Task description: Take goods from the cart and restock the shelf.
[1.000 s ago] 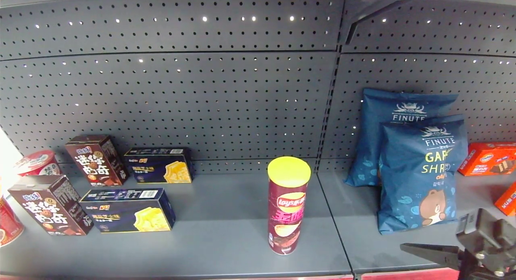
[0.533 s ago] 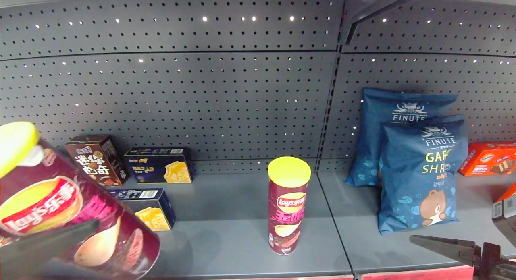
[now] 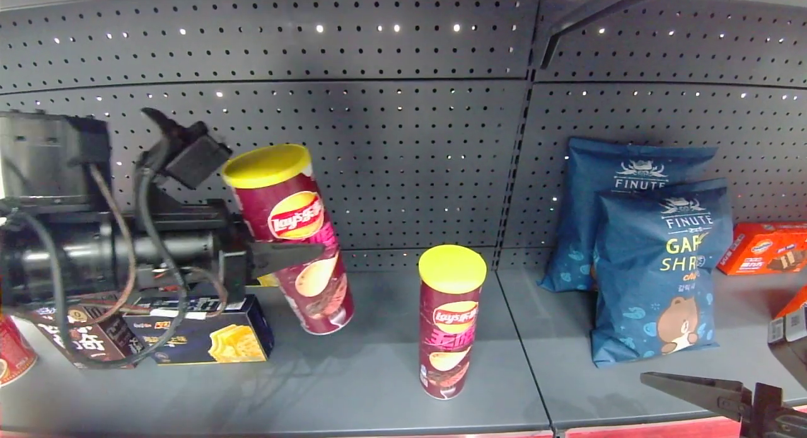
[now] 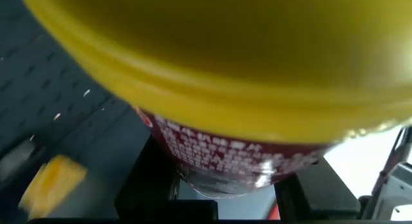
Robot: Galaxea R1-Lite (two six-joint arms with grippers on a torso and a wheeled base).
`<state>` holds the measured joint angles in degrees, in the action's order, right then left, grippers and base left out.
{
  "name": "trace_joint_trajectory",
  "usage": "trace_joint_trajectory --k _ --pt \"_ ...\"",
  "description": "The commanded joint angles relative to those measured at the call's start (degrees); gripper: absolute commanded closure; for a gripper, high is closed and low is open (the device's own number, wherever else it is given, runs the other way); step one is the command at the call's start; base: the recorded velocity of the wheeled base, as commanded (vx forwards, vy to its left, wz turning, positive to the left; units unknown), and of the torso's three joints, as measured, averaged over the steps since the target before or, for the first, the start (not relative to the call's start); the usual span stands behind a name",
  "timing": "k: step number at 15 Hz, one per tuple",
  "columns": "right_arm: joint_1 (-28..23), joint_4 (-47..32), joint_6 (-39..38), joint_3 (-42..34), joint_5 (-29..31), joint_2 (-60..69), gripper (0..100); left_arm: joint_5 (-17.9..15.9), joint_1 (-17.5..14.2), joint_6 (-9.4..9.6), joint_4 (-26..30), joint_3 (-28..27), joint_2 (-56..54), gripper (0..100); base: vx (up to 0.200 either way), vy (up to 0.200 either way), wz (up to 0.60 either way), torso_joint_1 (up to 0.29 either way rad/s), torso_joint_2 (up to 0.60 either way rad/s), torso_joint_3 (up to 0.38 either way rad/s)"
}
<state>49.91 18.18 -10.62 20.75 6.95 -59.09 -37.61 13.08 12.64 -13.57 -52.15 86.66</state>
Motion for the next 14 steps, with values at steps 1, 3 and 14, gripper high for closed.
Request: trace_joint_trajectory --k 1,3,14 --pt "-0.1 0.0 0.0 0.1 0.0 -0.2 0 1.6 3.6 0.01 -0.4 -6.2 10.9 100 0.0 0.0 0.0 0.0 0.0 0.0" --pt "-0.1 0.0 0.0 0.2 -0.1 -0.3 0 2.7 4.5 0.1 0.1 -10.6 14.5 100 0.0 0.0 0.0 0.0 0.0 0.0" --pt "0.0 0.1 0.1 0.1 -0.5 -1.0 0 2.0 5.7 5.2 0.1 -28.1 32.0 100 0.0 0.0 0.0 0.0 0.0 0.0"
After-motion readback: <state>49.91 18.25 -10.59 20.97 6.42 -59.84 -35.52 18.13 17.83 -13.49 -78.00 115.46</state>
